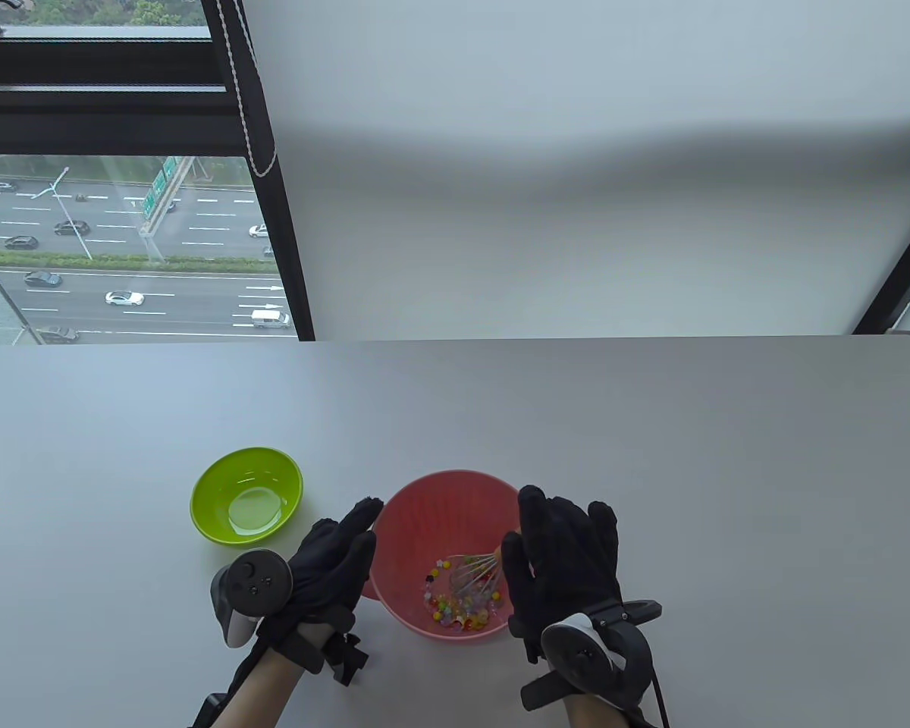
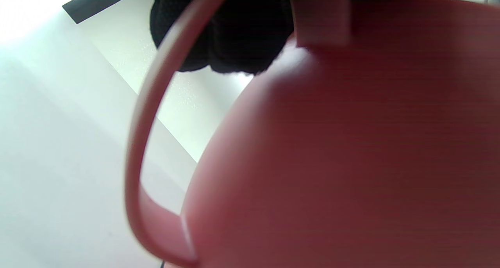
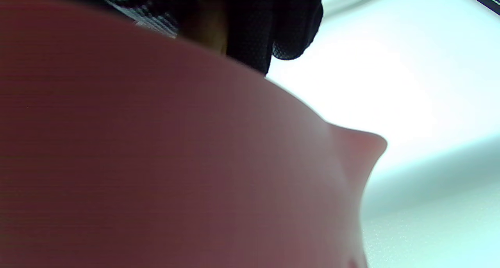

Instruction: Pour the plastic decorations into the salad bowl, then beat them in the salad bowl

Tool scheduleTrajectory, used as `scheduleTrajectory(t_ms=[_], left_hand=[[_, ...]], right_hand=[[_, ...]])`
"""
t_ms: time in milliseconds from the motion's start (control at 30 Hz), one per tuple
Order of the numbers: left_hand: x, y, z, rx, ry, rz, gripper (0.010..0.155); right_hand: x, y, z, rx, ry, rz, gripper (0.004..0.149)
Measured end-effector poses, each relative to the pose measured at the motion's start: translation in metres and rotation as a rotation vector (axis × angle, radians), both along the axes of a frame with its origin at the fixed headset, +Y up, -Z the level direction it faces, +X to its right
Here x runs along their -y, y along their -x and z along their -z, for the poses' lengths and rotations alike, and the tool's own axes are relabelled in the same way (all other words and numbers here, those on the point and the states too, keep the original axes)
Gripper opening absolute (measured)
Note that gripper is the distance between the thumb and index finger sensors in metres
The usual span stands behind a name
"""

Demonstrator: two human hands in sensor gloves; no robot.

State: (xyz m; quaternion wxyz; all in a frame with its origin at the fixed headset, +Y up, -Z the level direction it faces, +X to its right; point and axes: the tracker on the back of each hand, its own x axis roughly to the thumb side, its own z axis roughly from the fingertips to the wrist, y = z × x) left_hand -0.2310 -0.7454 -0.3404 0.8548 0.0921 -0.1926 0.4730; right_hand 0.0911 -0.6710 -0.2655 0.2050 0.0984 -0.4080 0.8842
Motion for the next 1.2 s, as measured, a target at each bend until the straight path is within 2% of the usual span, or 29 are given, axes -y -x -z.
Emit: scheduleTrajectory(t_ms=[533,1200], left_hand=[[0.0005,-0.0002,0.0005,0.007,0.014,-0.016,0.062],[0.0014,0.0002,0.0008,0.010,0.017,-0.016,0.062]], right_hand=[[0.0056,0.0089,0.0028,-0.034,0.041,0.005,0.062],[0.0028,0.0054,-0.0009,0.019,-0.020,-0.025,0.060]])
